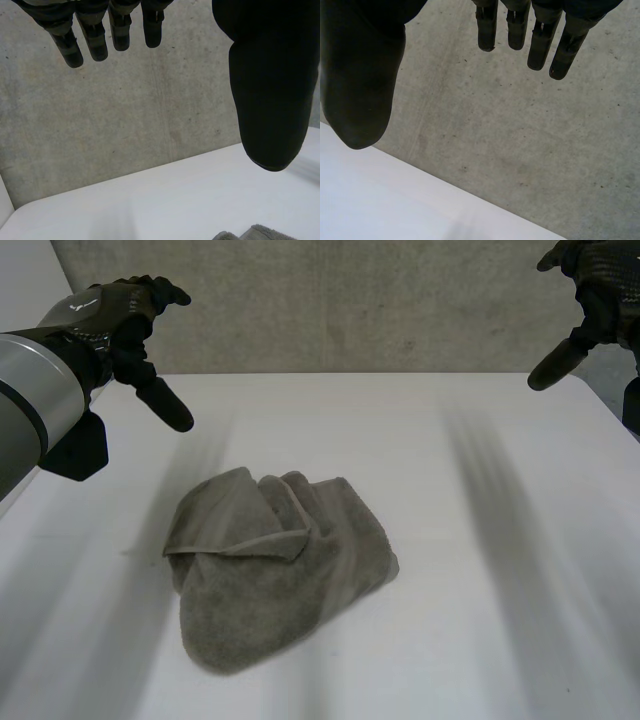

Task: Fold the towel.

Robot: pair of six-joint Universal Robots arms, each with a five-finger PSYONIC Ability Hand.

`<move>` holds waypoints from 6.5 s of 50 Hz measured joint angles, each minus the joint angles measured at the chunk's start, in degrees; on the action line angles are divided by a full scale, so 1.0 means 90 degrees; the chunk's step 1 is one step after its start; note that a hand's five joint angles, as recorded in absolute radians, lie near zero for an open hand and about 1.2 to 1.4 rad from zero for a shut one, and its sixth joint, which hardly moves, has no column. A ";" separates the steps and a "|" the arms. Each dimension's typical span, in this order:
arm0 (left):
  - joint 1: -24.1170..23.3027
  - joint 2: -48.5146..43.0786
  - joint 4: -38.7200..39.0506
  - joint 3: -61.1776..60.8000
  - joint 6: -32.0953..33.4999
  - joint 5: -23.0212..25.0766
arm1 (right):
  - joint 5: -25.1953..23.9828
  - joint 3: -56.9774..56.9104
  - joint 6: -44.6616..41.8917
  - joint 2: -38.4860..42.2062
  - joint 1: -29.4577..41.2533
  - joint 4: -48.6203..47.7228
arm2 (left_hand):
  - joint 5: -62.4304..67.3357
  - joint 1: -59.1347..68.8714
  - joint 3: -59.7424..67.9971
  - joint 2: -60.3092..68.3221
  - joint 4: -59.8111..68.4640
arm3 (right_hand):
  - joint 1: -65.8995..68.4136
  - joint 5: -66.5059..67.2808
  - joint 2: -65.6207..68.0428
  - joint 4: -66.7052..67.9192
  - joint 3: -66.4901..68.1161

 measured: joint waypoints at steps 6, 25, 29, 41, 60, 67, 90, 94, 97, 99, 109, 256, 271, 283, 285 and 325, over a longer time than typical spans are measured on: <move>-0.0009 0.0009 0.0020 -0.0019 0.0000 0.0012 | -0.0063 -0.0007 -0.0059 0.0078 0.0017 0.0081 | 0.0000 0.0000 0.0000 -0.0006 0.0000 | 0.0000 0.0000 0.0000 -0.0001 0.0000; -0.0045 -0.0118 0.0058 -0.0112 0.0070 0.0067 | -0.0610 -0.0139 -0.0417 0.0697 0.0078 0.0565 | 0.0000 0.0001 0.0001 -0.0006 0.0000 | 0.0000 0.0000 0.0000 -0.0001 0.0000; -0.0082 -0.0402 0.0087 -0.0183 0.0229 0.0095 | -0.0834 -0.0103 -0.0762 0.0951 0.0117 0.0558 | 0.0000 0.0001 0.0016 0.0007 0.0015 | 0.0000 0.0000 0.0000 -0.0001 0.0000; -0.0484 -0.1959 0.0152 -0.0433 0.1811 0.0096 | -0.1232 -0.0054 -0.1895 0.1973 0.0369 0.0599 | 0.0525 0.0687 0.0769 0.0763 0.0767 | 0.0000 0.0000 0.0000 -0.0001 0.0000; -0.0597 -0.3386 0.1837 -0.1065 0.2067 0.0081 | -0.1247 -0.0020 -0.1895 0.2896 0.0391 0.0339 | 0.4055 0.4025 0.4268 0.4312 0.4346 | 0.0000 0.0000 0.0000 -0.0001 0.0000; -0.0681 -0.2450 0.2609 -0.1455 0.2104 0.0035 | -0.1383 -0.0109 -0.1864 0.2952 0.0410 0.0122 | 0.5936 0.6082 0.6409 0.6449 0.6475 | 0.0000 0.0000 0.0000 -0.0001 0.0000; -0.1261 0.1367 0.2601 -0.1719 0.2159 0.0126 | -0.5408 -0.4323 0.2070 0.5672 0.1586 0.0675 | 0.6122 0.6212 0.6649 0.6643 0.6696 | -0.0007 0.0000 0.0001 -0.0001 0.0000; -0.1318 0.1372 0.2609 -0.1695 0.2162 0.0122 | -0.5499 -0.4653 0.2206 0.6085 0.2017 0.0766 | 0.6122 0.6212 0.6660 0.6650 0.6697 | 0.2443 0.2480 0.2451 0.2360 0.2407; -0.1328 0.1310 0.2634 -0.1637 0.2169 0.0120 | -0.5146 -0.4986 0.2197 0.6207 0.2186 0.0779 | 0.6122 0.6214 0.6660 0.6650 0.6697 | 0.5657 0.5509 0.5751 0.5530 0.5569; -0.1314 0.1241 0.2655 -0.1582 0.2185 0.0117 | -0.4695 -0.5269 0.2175 0.6210 0.2186 0.0774 | 0.6122 0.6215 0.6660 0.6651 0.6697 | 0.6738 0.6643 0.6648 0.6597 0.6652; -0.0953 0.0201 0.3094 -0.0852 0.2302 0.0096 | -0.2101 -0.6286 0.1463 0.5092 0.0987 0.0767 | 0.6122 0.6215 0.6666 0.6656 0.6699 | 0.6829 0.6835 0.6687 0.6870 0.6943; -0.0414 -0.0569 0.5496 -0.6459 0.2274 0.0173 | -0.2749 0.3867 -0.3418 0.0866 -0.2019 -0.0569 | 0.3502 0.3665 0.3750 0.3735 0.3755 | 0.6925 0.6984 0.6864 0.6872 0.6877; -0.0156 -0.1328 0.5548 -0.5901 0.2282 0.0174 | -0.2749 0.3967 -0.3419 0.0876 -0.2025 -0.0711 | 0.3425 0.3612 0.3675 0.3668 0.3680 | 0.6925 0.6984 0.6864 0.6872 0.6877; -0.0102 -0.1751 0.5545 -0.5305 0.2291 0.0174 | -0.2748 0.3979 -0.3431 0.0885 -0.2038 -0.0791 | 0.4318 0.4534 0.4603 0.4597 0.4609 | 0.6926 0.6984 0.6864 0.6873 0.6877; -0.0100 -0.1789 0.5544 -0.5219 0.2292 0.0172 | -0.2748 0.3979 -0.3434 0.0886 -0.2040 -0.0795 | 0.4692 0.4893 0.4992 0.4991 0.5001 | 0.6926 0.6984 0.6864 0.6873 0.6877; -0.0084 0.2799 0.3373 -0.4130 0.2270 0.0369 | -0.3351 0.1192 -0.3242 -0.2347 -0.2517 0.1643 | 0.6275 0.6426 0.6686 0.6685 0.6698 | 0.6927 0.6984 0.6864 0.6884 0.6877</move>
